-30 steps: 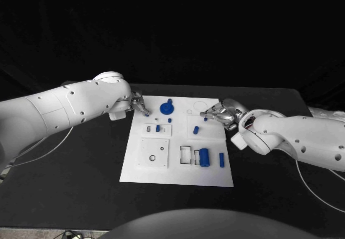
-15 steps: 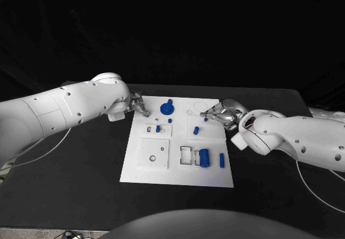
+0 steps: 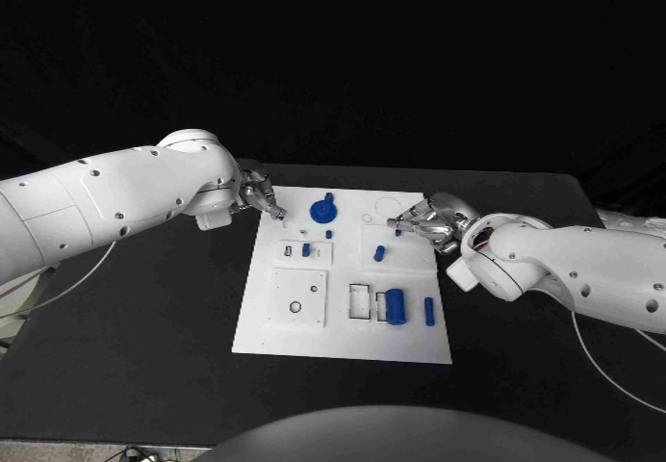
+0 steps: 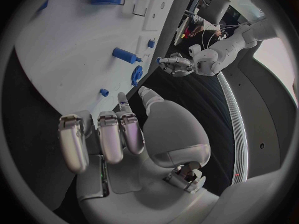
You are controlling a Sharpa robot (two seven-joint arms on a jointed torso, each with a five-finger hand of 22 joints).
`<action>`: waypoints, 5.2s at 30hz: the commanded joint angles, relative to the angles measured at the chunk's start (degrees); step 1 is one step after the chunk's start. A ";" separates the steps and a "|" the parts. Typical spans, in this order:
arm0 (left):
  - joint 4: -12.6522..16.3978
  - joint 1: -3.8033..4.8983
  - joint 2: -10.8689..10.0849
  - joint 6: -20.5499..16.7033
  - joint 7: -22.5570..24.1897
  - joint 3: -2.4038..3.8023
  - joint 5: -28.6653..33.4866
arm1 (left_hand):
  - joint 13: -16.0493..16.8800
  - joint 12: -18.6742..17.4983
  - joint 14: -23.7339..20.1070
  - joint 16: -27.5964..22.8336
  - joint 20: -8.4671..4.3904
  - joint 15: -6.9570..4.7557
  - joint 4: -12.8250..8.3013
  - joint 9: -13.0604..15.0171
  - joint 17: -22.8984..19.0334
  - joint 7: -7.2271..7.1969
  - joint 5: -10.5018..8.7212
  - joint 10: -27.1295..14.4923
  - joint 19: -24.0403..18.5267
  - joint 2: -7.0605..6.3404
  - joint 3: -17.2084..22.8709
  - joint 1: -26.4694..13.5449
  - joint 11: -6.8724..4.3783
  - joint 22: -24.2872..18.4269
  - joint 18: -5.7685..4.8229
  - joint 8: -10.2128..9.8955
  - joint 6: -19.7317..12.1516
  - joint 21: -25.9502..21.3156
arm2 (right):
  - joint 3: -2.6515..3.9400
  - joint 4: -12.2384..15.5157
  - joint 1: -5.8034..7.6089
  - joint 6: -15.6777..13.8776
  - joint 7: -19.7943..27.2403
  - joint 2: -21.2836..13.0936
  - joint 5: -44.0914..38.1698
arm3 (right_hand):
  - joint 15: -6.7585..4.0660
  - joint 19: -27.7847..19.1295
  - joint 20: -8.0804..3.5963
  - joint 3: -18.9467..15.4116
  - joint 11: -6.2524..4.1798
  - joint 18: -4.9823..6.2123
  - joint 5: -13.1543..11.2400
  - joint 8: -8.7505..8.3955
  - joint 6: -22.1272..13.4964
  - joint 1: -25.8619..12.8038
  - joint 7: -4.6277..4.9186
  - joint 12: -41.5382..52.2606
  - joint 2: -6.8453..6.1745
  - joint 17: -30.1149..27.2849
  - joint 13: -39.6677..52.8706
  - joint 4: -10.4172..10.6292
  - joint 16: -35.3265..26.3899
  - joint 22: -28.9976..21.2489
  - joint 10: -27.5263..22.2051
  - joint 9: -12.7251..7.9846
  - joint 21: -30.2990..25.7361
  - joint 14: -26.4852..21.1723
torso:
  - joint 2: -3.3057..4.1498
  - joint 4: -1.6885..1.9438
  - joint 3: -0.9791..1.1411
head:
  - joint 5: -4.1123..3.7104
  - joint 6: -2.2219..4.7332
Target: Assemble the parts on the task board
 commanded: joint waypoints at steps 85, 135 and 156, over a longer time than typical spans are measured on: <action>10.13 -0.32 -1.41 3.38 -14.19 -1.15 3.68 | 15.09 0.02 6.17 0.14 -0.40 -0.11 0.02 -2.85 15.10 -0.24 3.18 6.05 6.03 -0.30 2.26 -4.59 -0.60 15.09 -0.43 -2.98 2.62 0.14 | 0.00 0.33 -0.07 0.79 -0.11 -0.03 -0.28 | 0.48 6.00 0.48 -0.43 0.28 -0.39 0.35 0.38 -0.15 0.65 0.31 0.23 0.01 15.09 15.09 -0.04 0.23 15.08 6.05 0.07 0.26 6.07 | 0.08 -0.07 -0.04 | 0.02 -0.87; 9.38 -1.13 -1.08 1.70 -15.08 -1.16 1.83 | 15.09 0.02 6.17 0.14 -0.41 -0.09 -0.01 -3.01 15.10 -0.14 2.78 6.05 6.03 0.21 3.35 -4.05 -0.52 15.09 -0.43 -3.29 2.45 0.14 | 0.00 0.46 -0.07 0.68 -0.06 -0.16 -0.28 | 0.46 6.00 0.48 -0.49 0.28 -0.39 0.40 0.43 -0.18 0.69 0.32 0.23 -0.03 15.09 15.09 -0.03 0.23 15.08 6.05 0.06 0.26 6.07 | 0.01 -0.05 -0.02 | 0.09 -1.27; 9.10 -1.28 -0.67 1.40 -14.13 -1.16 2.01 | 15.09 0.02 6.17 0.14 -0.41 -0.09 0.01 -3.02 15.10 -0.09 2.67 6.05 6.03 0.08 3.37 -4.06 -0.48 15.09 -0.43 -3.31 2.44 0.14 | 0.00 0.30 -0.07 0.72 -0.06 0.03 -0.28 | 0.46 6.00 0.48 -0.49 0.28 -0.39 0.40 0.43 -0.18 0.69 0.32 0.23 -0.03 15.09 15.09 -0.03 0.23 15.08 6.05 0.06 0.26 6.07 | 0.03 -0.07 -0.02 | -0.05 -1.27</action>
